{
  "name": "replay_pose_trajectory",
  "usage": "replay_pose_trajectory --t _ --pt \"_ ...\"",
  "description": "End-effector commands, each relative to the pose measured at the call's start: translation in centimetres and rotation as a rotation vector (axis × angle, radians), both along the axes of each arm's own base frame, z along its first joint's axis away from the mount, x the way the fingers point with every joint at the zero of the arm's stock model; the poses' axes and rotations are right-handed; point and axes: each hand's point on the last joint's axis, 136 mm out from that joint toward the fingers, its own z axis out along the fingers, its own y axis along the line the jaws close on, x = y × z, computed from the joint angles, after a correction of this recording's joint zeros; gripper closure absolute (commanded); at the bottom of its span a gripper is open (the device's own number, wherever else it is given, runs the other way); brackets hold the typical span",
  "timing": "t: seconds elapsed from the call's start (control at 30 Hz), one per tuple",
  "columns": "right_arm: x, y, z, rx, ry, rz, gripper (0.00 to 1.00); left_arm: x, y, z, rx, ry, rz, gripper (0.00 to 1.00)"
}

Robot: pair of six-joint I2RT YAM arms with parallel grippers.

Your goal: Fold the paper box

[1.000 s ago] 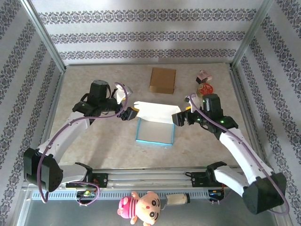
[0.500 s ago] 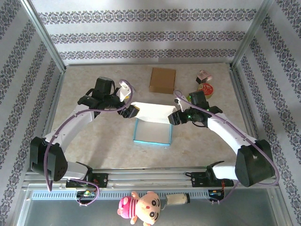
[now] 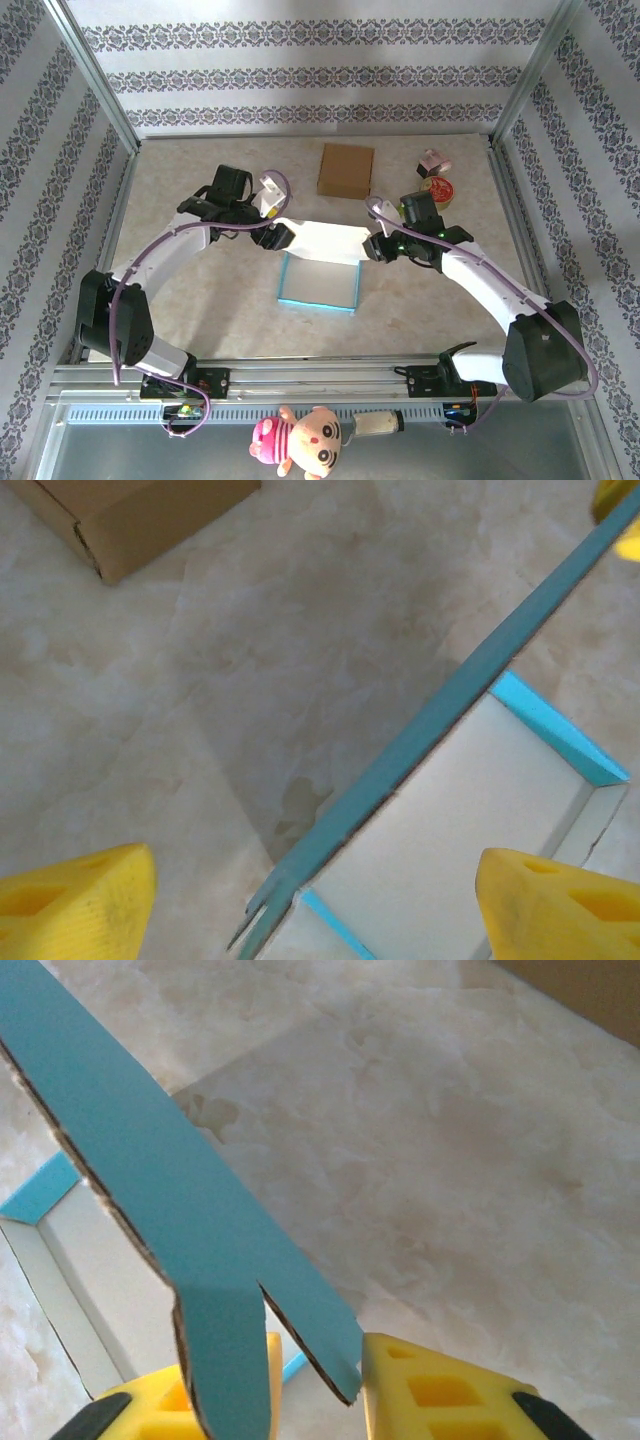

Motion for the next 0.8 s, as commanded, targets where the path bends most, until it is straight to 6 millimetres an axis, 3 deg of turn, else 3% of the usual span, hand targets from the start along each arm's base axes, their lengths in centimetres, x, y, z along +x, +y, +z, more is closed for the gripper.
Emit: replay_pose_trajectory --t 0.0,0.1,0.4,0.53,0.67,0.77 --pt "0.4 0.4 1.7 -0.009 -0.064 0.031 0.76 0.1 0.1 -0.4 0.05 -0.005 -0.028 0.19" --pt "0.5 0.4 1.9 -0.016 -0.075 0.036 0.81 -0.3 0.0 -1.3 0.063 0.031 -0.051 0.25" --pt "0.5 0.8 2.1 -0.069 -0.123 0.056 0.87 -1.4 1.5 -2.9 0.097 0.09 0.046 0.58" --pt "0.5 0.9 2.2 -0.083 -0.131 0.047 0.91 -1.1 1.9 -3.0 0.106 0.115 0.101 0.63" --pt "0.9 0.8 2.3 -0.087 -0.134 -0.017 0.93 0.0 2.3 -2.4 0.052 0.174 0.281 0.8" --pt "1.2 1.4 3.0 -0.075 -0.147 -0.073 0.96 0.5 2.1 -1.9 -0.013 0.207 0.426 0.81"
